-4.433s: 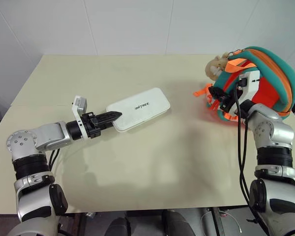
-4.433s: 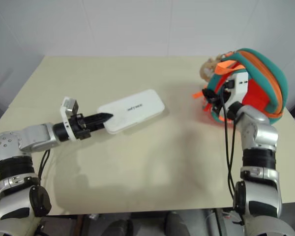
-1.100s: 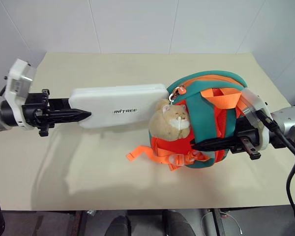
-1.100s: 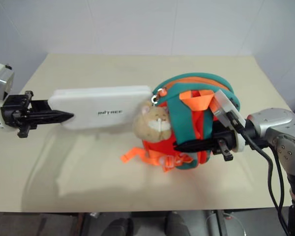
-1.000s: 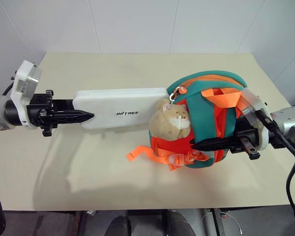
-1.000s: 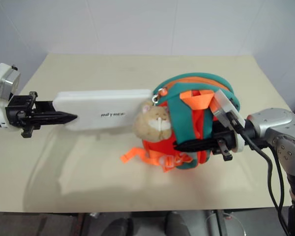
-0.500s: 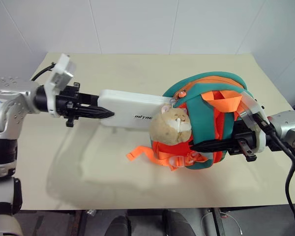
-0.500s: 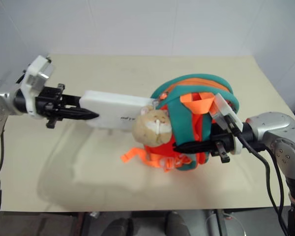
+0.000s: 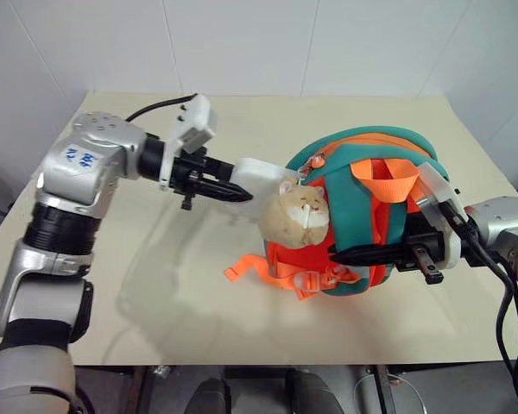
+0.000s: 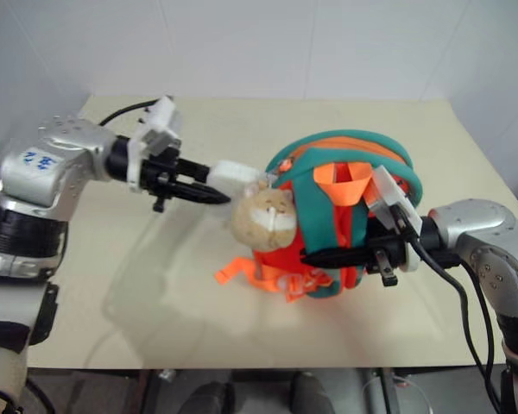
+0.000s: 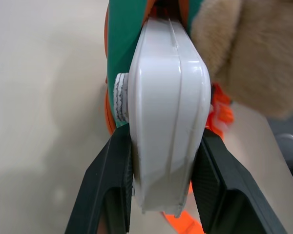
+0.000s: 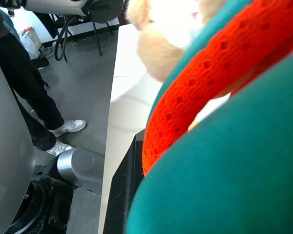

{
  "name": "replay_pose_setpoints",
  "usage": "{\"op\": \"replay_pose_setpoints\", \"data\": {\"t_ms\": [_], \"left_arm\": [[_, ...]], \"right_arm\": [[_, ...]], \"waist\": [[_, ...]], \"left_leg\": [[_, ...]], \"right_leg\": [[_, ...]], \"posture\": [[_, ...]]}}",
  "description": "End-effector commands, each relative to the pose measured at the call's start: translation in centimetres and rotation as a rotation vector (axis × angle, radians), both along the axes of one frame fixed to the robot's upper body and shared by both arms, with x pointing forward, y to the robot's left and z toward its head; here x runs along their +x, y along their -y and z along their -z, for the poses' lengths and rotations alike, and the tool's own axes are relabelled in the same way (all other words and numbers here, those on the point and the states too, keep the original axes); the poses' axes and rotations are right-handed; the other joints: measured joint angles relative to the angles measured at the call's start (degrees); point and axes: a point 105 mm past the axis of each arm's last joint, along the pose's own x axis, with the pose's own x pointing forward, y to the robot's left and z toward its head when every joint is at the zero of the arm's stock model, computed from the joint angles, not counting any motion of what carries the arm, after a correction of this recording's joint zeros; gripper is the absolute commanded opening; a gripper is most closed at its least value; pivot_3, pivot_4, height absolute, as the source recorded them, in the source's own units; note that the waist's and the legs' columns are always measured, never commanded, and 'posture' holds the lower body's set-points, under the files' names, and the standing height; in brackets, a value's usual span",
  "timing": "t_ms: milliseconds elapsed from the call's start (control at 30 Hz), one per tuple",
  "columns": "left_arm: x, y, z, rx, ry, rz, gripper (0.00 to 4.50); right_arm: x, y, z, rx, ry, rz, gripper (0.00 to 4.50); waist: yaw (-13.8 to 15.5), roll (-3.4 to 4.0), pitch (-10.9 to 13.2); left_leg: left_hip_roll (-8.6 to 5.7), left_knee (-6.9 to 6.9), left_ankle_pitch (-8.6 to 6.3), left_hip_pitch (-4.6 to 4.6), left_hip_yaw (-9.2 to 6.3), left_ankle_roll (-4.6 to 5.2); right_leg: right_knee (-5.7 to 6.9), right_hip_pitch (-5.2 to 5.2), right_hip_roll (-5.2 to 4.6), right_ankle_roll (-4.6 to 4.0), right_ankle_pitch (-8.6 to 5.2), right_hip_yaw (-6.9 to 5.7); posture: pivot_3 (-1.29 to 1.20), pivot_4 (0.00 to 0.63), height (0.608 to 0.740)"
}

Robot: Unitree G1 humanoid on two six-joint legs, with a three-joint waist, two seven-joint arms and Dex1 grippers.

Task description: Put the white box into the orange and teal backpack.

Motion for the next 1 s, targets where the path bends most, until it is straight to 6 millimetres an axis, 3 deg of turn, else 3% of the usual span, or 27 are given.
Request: {"op": "replay_pose_setpoints", "data": {"t_ms": [33,267,1000], "left_arm": [[0.5,1.7,-1.3,-0.027,0.035,-0.025,1.34],[0.2,4.8,0.2,-0.049,-0.008,0.015,1.34],[0.7,7.8,3.4,-0.027,-0.08,0.05,1.34]], "right_arm": [[-0.2,-0.4,-0.5,0.008,0.04,-0.021,0.52],[-0.3,-0.5,-0.3,0.013,0.037,-0.019,0.52],[0.1,-0.8,-0.3,0.016,0.048,-0.021,0.52]], "waist": [[0.07,0.0,0.0],[-0.28,0.0,0.0],[1.27,0.0,0.0]], "left_leg": [[0.0,0.01,0.0,0.0,0.0,0.01],[0.0,-0.02,-0.02,0.0,-0.02,0.04],[-0.05,0.05,-0.01,0.0,0.02,0.04]], "right_leg": [[0.0,0.0,-0.01,0.02,0.01,0.02],[0.0,-0.03,-0.01,0.04,0.02,0.09],[-0.01,0.01,-0.03,0.07,0.04,0.07]], "posture": [[0.0,0.15,0.74],[0.0,0.15,0.74],[0.0,0.15,0.74]]}}
